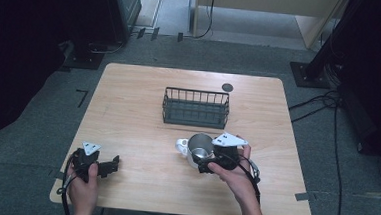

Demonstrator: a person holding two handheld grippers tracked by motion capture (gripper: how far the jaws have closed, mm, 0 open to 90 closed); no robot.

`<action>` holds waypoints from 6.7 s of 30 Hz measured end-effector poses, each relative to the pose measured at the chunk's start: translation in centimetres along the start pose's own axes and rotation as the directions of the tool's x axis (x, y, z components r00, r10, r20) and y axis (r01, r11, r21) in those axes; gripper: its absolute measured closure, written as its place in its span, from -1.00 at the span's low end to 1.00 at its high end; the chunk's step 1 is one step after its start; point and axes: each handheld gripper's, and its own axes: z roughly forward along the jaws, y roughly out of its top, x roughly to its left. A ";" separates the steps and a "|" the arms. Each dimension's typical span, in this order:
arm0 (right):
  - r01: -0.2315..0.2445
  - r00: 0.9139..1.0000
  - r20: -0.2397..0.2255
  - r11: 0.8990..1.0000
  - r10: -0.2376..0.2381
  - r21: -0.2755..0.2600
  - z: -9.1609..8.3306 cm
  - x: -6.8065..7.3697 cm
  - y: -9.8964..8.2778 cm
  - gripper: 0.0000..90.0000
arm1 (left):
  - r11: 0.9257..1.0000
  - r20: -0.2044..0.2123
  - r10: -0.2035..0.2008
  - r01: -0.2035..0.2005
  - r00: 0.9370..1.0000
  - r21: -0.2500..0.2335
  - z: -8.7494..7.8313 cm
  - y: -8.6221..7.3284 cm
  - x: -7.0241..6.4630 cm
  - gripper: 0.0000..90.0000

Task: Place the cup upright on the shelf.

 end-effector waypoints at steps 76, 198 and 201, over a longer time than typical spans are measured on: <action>0.121 0.992 0.042 0.993 -0.120 -0.018 0.2 -1.4 9.2 -0.84 | 1.000 -0.001 -0.004 0.004 1.000 -0.002 0.0 0.0 0.0 -1.00; -0.076 0.969 0.232 0.996 0.085 -0.050 -0.7 -11.8 6.3 -1.00 | 1.000 0.000 -0.004 0.004 1.000 0.000 0.0 0.0 0.0 -1.00; -0.087 0.968 0.231 0.995 0.095 -0.044 -0.9 -11.8 5.5 -1.00 | 1.000 0.000 -0.003 0.003 1.000 0.000 0.0 0.0 0.0 -1.00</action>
